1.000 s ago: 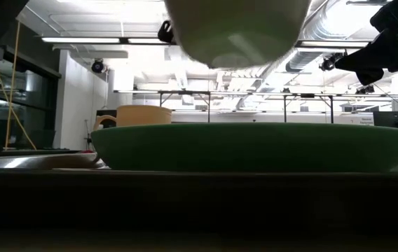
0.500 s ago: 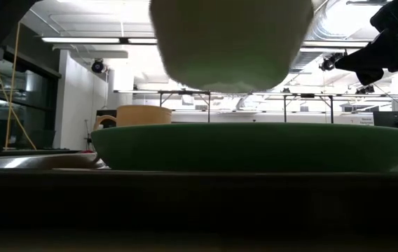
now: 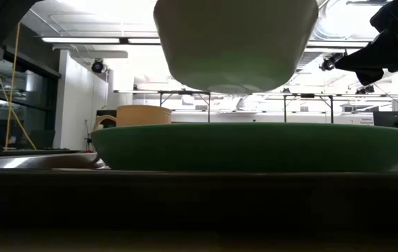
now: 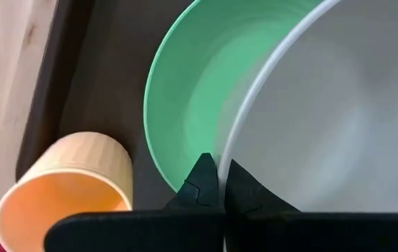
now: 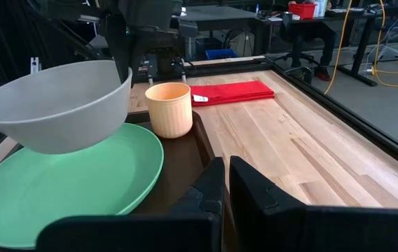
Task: Set up tray
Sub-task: Put the gray bowl on top of the green plate on the brown serving tray
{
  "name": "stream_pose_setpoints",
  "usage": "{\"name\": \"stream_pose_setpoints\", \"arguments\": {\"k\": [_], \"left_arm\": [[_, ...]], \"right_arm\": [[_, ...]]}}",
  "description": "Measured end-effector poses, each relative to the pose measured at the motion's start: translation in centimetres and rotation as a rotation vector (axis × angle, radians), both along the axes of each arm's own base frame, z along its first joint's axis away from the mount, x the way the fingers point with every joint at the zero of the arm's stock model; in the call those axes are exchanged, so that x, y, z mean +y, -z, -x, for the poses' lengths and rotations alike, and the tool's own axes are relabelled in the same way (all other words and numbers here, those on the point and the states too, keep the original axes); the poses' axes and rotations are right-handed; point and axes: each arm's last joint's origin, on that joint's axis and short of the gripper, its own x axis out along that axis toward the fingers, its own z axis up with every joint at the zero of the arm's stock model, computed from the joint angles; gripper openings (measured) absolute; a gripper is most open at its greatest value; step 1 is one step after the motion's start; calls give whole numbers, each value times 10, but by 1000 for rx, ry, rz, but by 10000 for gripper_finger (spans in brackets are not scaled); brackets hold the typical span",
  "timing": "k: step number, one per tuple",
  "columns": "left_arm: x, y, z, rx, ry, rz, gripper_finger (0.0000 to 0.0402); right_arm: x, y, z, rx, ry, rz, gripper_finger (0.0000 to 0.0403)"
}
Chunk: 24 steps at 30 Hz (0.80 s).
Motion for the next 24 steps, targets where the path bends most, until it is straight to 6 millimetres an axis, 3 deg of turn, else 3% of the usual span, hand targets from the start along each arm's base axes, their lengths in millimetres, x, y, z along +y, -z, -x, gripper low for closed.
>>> {"name": "stream_pose_setpoints", "arguments": {"k": [14,24], "left_arm": [[-4,0,0,-13,35,-43,18],[-6,25,-13,13,108,-15,18]], "right_arm": [[0,0,0,1,-1,3,0],[0,0,0,1,-4,2,0]]}}
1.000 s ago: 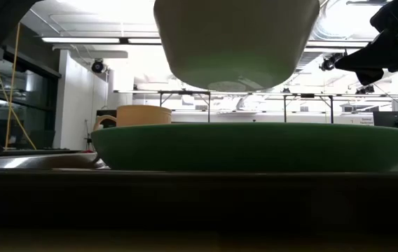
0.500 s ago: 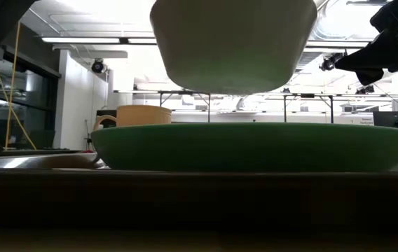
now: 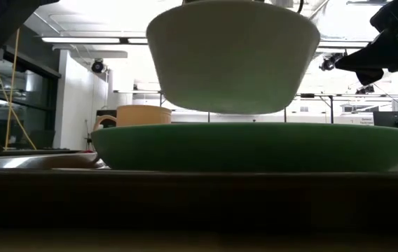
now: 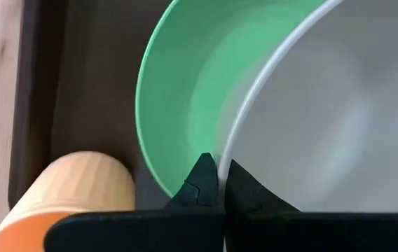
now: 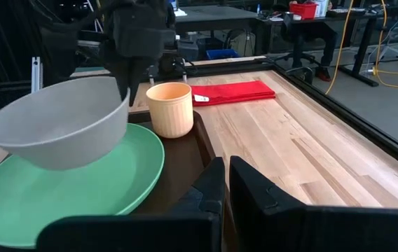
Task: Set up tray
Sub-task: Put the gray bowl on top of the green plate on the brown serving tray
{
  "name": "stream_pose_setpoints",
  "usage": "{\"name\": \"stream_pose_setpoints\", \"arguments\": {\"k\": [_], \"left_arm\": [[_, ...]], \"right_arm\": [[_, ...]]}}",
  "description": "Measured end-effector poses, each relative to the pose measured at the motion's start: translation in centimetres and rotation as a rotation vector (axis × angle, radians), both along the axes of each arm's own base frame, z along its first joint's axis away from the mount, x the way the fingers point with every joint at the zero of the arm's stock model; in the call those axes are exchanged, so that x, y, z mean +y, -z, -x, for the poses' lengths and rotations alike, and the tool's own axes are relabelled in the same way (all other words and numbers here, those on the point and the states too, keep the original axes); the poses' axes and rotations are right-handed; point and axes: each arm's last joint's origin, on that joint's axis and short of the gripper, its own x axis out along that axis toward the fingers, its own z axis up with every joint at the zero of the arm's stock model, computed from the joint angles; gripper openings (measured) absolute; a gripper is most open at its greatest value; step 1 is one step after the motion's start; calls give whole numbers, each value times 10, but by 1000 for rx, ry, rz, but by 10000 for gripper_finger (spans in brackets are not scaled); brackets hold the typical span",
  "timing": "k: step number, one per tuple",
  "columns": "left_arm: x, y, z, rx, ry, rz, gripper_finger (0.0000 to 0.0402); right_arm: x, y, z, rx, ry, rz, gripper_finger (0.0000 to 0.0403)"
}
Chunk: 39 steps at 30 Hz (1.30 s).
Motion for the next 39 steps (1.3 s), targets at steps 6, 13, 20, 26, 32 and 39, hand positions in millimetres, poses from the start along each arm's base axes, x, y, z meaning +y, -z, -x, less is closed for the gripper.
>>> {"name": "stream_pose_setpoints", "arguments": {"k": [6,13,20,26,32,39], "left_arm": [[-2,7,-4,-10,45,-15,18],[-4,19,-5,2,47,6,18],[-6,23,-7,-23,57,21,18],[-6,23,-7,-24,62,16,17],[-5,24,-8,-27,62,-17,17],[-5,30,-8,-23,72,-44,17]], "right_arm": [[0,0,0,-2,-5,-1,0],[0,0,0,-2,-4,-2,0],[0,0,0,-2,-4,-4,0],[0,0,0,-3,-3,-4,0],[0,0,0,-3,-2,-11,0],[0,0,0,-4,-2,-11,0]]}}
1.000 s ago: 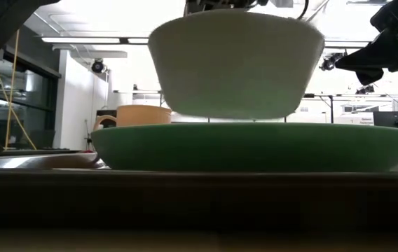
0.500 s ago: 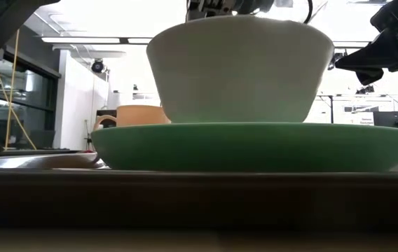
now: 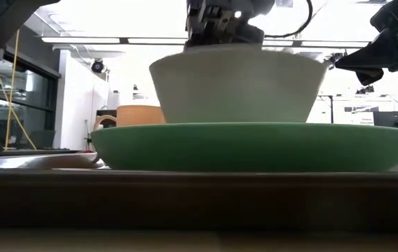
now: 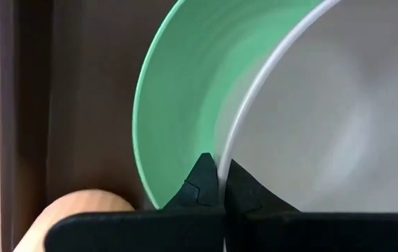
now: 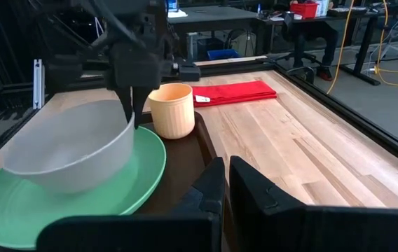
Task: Set up tray
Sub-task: Put the gray bowl on top of the green plate on the brown serving tray
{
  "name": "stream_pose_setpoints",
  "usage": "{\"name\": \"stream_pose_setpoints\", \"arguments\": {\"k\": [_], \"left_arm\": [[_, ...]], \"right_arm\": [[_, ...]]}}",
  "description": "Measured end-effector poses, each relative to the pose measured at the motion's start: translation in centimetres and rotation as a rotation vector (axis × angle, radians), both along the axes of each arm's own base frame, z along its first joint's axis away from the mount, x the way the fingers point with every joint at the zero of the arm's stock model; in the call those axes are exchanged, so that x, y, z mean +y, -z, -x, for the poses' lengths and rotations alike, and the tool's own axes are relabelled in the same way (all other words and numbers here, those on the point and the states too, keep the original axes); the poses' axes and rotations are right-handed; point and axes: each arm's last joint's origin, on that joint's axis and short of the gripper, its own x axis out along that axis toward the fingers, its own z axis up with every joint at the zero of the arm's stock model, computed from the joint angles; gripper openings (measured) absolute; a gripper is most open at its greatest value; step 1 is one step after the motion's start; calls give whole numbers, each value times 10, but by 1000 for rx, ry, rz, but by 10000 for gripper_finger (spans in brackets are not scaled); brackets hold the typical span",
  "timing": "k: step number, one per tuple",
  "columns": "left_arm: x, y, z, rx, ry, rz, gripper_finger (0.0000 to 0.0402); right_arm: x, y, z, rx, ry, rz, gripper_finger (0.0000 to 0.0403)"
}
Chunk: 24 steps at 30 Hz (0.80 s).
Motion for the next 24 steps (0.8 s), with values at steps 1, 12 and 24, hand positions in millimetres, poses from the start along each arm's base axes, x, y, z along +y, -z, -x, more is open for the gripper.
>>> {"name": "stream_pose_setpoints", "arguments": {"k": [1,12,24], "left_arm": [[0,2,1,12,-2,-2,17],[-1,9,1,11,-2,-1,17],[-1,9,-2,-13,3,5,17]], "right_arm": [[0,0,0,0,0,0,0],[0,0,0,0,0,0,0],[0,0,0,0,0,0,0]]}}
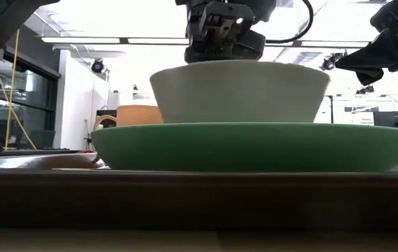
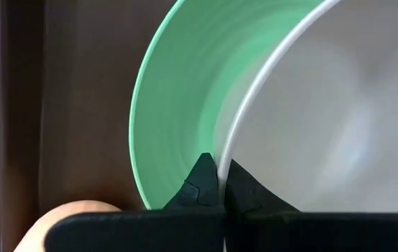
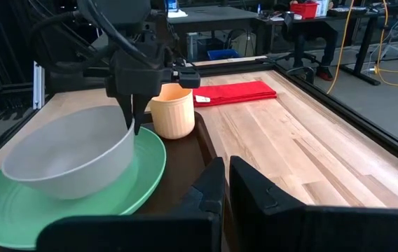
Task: Set up tray
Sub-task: Put the gray bowl on top of the green plate on the brown serving tray
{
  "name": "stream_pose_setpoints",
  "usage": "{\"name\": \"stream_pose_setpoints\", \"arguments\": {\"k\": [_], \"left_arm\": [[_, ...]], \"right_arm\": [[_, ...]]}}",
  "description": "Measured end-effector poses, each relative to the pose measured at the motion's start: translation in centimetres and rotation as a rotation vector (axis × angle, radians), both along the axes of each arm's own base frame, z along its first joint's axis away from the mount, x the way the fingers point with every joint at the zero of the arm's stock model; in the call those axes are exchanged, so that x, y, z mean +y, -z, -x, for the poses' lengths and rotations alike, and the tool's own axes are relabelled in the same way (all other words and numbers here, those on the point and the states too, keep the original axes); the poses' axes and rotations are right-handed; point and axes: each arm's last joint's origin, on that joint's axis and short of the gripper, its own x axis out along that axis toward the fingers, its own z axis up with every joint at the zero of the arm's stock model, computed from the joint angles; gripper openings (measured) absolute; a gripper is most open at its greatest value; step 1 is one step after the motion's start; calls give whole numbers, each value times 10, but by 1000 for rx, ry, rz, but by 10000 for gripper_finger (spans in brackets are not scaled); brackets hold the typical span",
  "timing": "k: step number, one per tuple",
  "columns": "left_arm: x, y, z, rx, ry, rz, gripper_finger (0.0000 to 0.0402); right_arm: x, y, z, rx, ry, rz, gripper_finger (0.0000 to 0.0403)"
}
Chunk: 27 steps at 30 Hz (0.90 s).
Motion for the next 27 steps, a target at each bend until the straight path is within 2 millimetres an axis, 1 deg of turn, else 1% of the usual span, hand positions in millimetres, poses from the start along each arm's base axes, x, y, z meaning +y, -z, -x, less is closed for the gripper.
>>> {"name": "stream_pose_setpoints", "arguments": {"k": [13,27], "left_arm": [[-4,0,0,3,-2,27,17],[-3,0,-1,-13,-18,12,17]], "right_arm": [[0,0,0,0,0,1,0],[0,0,0,0,0,2,0]]}}
